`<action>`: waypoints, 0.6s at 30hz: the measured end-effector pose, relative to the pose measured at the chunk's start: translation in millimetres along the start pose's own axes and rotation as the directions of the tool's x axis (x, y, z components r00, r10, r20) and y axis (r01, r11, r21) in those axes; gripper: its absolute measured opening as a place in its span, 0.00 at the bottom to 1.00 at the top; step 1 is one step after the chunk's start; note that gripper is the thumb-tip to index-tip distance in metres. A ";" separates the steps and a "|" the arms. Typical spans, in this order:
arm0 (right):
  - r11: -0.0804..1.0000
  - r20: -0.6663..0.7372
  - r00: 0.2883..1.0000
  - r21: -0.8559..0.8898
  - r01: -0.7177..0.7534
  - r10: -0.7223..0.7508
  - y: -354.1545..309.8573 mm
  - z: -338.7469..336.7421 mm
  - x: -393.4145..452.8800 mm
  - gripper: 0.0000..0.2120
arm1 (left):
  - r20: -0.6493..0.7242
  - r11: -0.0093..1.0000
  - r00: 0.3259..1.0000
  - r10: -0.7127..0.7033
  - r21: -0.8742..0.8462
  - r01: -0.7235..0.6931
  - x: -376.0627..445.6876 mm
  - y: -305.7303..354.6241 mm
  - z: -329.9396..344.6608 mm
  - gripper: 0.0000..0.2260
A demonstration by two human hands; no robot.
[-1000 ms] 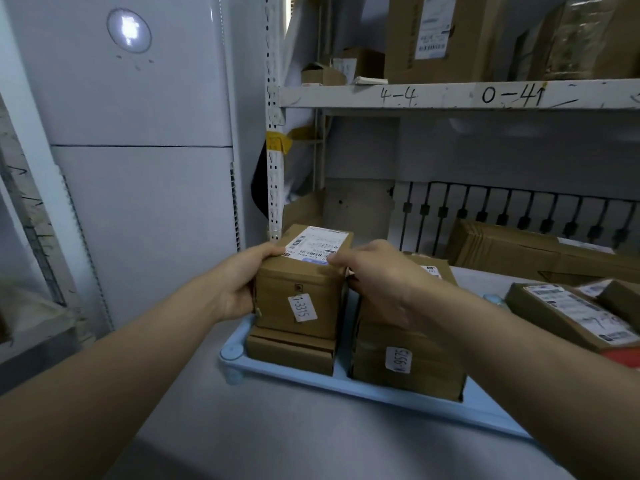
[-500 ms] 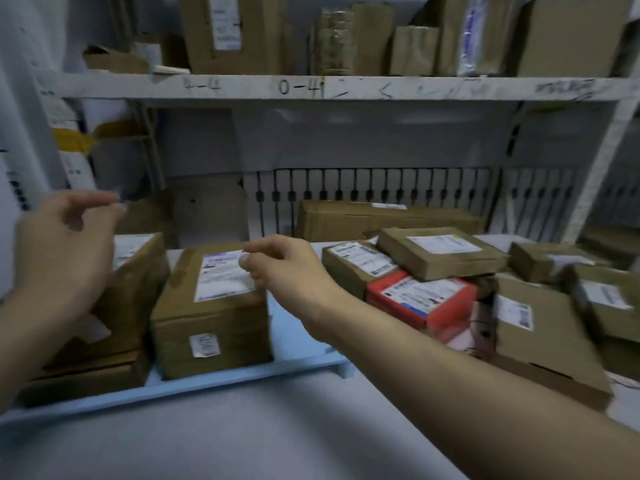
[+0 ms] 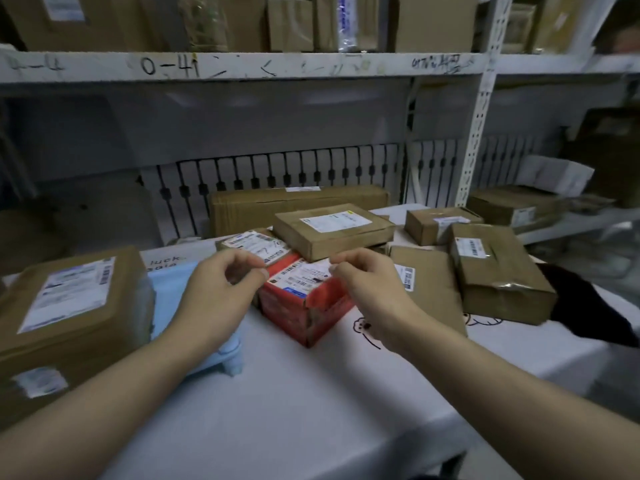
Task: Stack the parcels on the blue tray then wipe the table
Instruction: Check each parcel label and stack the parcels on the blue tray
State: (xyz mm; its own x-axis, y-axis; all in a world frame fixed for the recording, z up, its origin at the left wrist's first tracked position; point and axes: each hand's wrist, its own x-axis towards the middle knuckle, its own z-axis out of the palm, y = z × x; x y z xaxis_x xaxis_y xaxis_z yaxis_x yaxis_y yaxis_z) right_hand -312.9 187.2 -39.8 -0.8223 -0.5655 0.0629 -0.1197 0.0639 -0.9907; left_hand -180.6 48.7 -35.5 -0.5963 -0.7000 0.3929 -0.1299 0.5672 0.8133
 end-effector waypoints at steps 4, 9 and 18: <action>0.999 -0.109 0.994 -0.029 -0.022 0.019 21.9 -25.7 8.8 0.04 | 0.082 0.997 0.994 -0.071 0.005 0.071 -3.6 -2.0 30.4 0.04; 0.887 -0.234 0.971 -0.458 -0.065 -0.049 41.4 -48.6 24.4 0.16 | 0.163 0.993 0.980 -0.116 0.003 0.117 -14.1 8.6 51.4 0.02; 0.794 -0.381 0.922 -0.540 -0.279 0.065 68.8 -88.3 4.6 0.32 | 0.398 0.998 0.915 -0.069 0.041 0.057 -35.1 19.9 109.5 0.10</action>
State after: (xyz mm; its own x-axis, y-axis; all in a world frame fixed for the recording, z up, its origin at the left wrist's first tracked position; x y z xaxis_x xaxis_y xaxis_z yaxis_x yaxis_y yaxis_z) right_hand -374.1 261.5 -97.1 -0.9782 -0.2039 0.0398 -0.1661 0.6526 -0.7393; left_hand -249.0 132.1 -80.1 -0.8515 -0.5072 0.1328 -0.1964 0.5435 0.8161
